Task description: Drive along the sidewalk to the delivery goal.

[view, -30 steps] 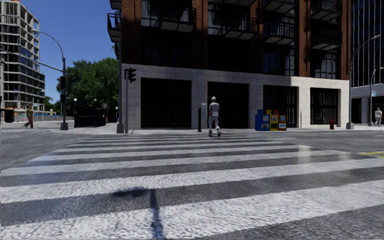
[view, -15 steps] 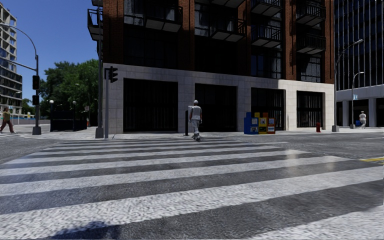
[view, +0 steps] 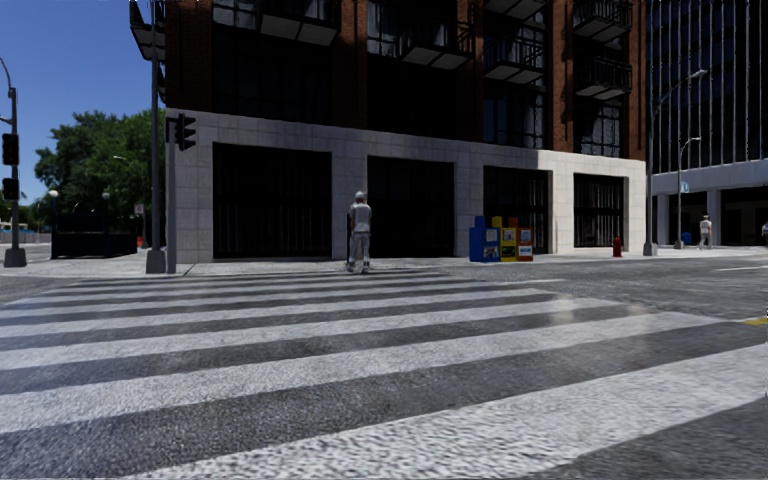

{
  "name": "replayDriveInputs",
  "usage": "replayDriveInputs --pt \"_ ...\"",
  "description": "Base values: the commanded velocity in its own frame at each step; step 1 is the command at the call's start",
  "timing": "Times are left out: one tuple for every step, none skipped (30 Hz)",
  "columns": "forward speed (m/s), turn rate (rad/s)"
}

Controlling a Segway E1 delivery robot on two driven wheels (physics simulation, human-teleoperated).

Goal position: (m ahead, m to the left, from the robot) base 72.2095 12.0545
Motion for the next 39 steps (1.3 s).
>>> replayDriveInputs --pt "1.31 -0.34" --pt "1.31 -0.34" --pt "1.31 -0.34" --pt "1.31 -0.34" --pt "1.31 -0.33" --pt "1.31 -0.29" --pt "1.31 -0.29" --pt "1.32 -0.26" --pt "1.32 -0.24" --pt "1.32 -0.24" --pt "1.32 -0.24" --pt "1.32 -0.24" --pt "1.32 -0.24" --pt "1.32 -0.23" --pt "1.32 -0.18" --pt "1.32 -0.13" --pt "1.32 -0.01" --pt "1.33 0.00" --pt "1.33 0.00" --pt "1.34 0.00" --pt "1.36 0.00" --pt "1.38 0.00" --pt "1.40 0.00" --pt "1.41 0.00" --pt "1.41 0.00" --pt "1.43 0.00" --pt "1.43 0.00" --pt "1.45 0.00" --pt "1.47 0.00" --pt "1.49 0.00" --pt "1.51 0.00" --pt "1.51 0.00" --pt "1.53 0.00" --pt "1.55 0.00" --pt "1.58 0.00" --pt "1.62 0.00" --pt "1.66 0.00" --pt "1.66 0.00" --pt "1.67 0.00"
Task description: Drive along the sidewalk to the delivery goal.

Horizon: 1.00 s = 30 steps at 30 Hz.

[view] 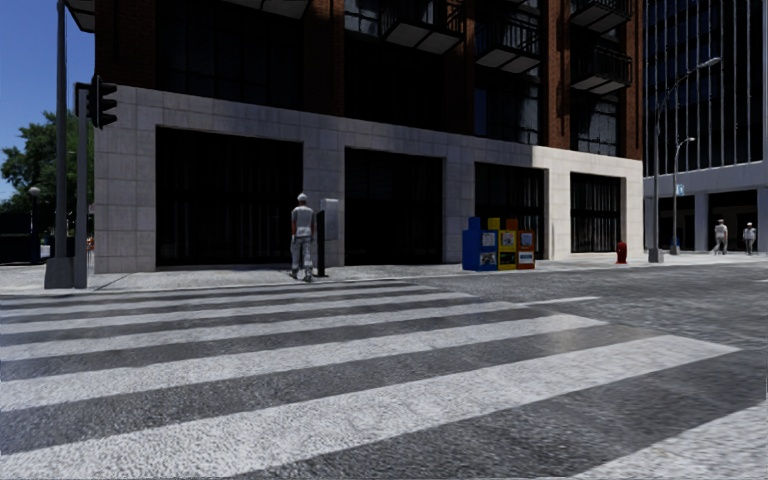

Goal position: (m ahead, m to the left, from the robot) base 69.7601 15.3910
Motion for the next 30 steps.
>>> replayDriveInputs --pt "1.69 0.00" --pt "1.69 0.00" --pt "1.75 0.00" --pt "1.80 0.00" --pt "1.85 0.00" --pt "1.88 0.00" --pt "1.91 0.00" --pt "1.91 0.00" --pt "1.95 0.00" --pt "2.00 0.00" --pt "2.00 0.00" --pt "2.00 0.00" --pt "2.00 0.00" --pt "2.00 0.00" --pt "2.00 0.00" --pt "2.00 0.00" --pt "2.00 0.00" --pt "2.00 0.00" --pt "2.00 0.00" --pt "2.00 0.00" --pt "2.00 0.00" --pt "2.00 0.00" --pt "2.00 0.00" --pt "2.00 0.00" --pt "2.00 0.00" --pt "2.00 0.00" --pt "2.00 0.00" --pt "2.00 0.00" --pt "2.00 0.00" --pt "2.00 0.00"
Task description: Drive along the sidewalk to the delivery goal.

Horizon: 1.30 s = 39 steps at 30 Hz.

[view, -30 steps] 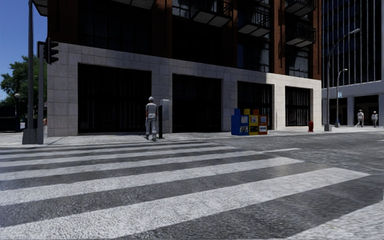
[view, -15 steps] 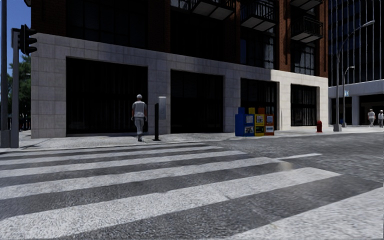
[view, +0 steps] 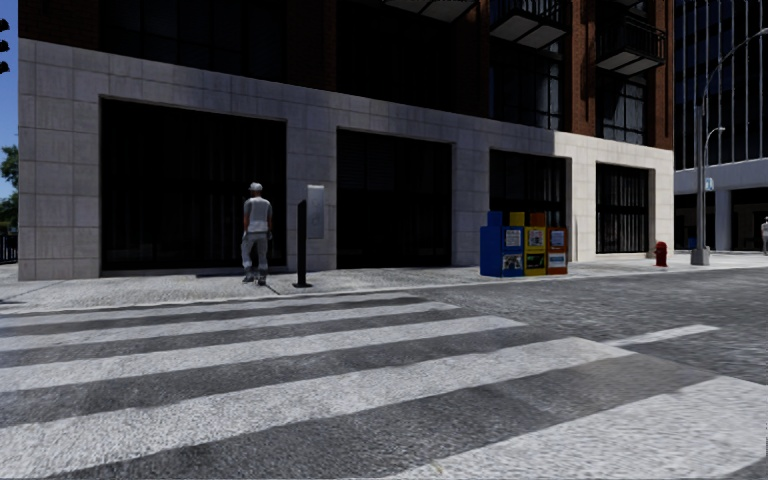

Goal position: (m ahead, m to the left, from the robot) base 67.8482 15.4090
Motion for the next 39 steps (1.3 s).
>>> replayDriveInputs --pt "2.00 0.00" --pt "2.00 0.00" --pt "2.00 0.00" --pt "2.00 0.00" --pt "2.00 0.00" --pt "2.00 0.00" --pt "2.00 0.00" --pt "2.00 0.00" --pt "2.00 0.00" --pt "2.00 0.00" --pt "2.00 0.00" --pt "2.00 0.00" --pt "2.00 0.00" --pt "2.00 0.00" --pt "2.00 0.00" --pt "2.00 0.00" --pt "2.00 0.00" --pt "2.00 0.00" --pt "2.00 0.00" --pt "2.00 0.00" --pt "2.00 0.00" --pt "2.00 0.00" --pt "2.00 0.00" --pt "2.00 0.01" --pt "2.00 0.02" --pt "2.00 0.05" --pt "2.00 0.09" --pt "2.00 0.14" --pt "2.00 0.14" --pt "2.00 0.17" --pt "2.00 0.17" --pt "2.00 0.17" --pt "2.00 0.14" --pt "2.00 0.09" --pt "2.00 0.07" --pt "2.00 0.07" --pt "2.00 0.01" --pt "2.00 0.00" --pt "2.00 0.00"
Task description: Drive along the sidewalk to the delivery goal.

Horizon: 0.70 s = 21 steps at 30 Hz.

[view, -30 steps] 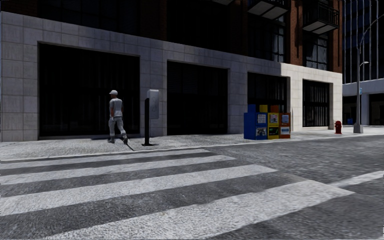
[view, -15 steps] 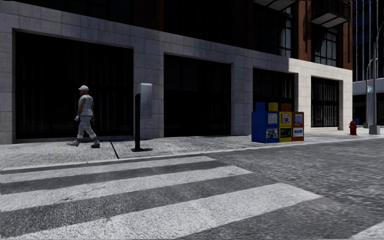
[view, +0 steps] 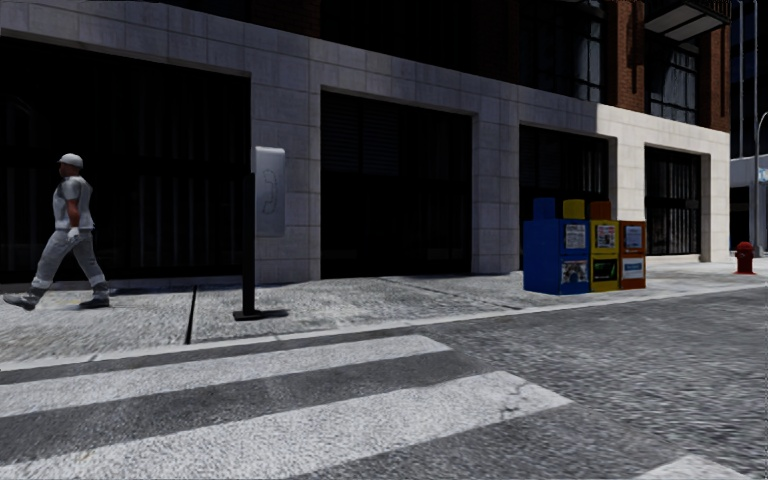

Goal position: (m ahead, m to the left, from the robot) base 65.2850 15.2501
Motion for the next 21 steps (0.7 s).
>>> replayDriveInputs --pt "2.00 0.00" --pt "2.00 0.00" --pt "2.00 0.00" --pt "2.00 0.00" --pt "2.00 0.00" --pt "2.00 0.00" --pt "2.00 0.00" --pt "2.00 0.00" --pt "2.00 0.00" --pt "2.00 0.09" --pt "2.00 0.12" --pt "2.00 0.12" --pt "2.00 0.12" --pt "2.00 0.15" --pt "2.00 0.15" --pt "2.00 0.17" --pt "2.00 0.18" --pt "2.00 0.18" --pt "2.00 0.16" --pt "2.00 0.08" --pt "2.00 0.05"
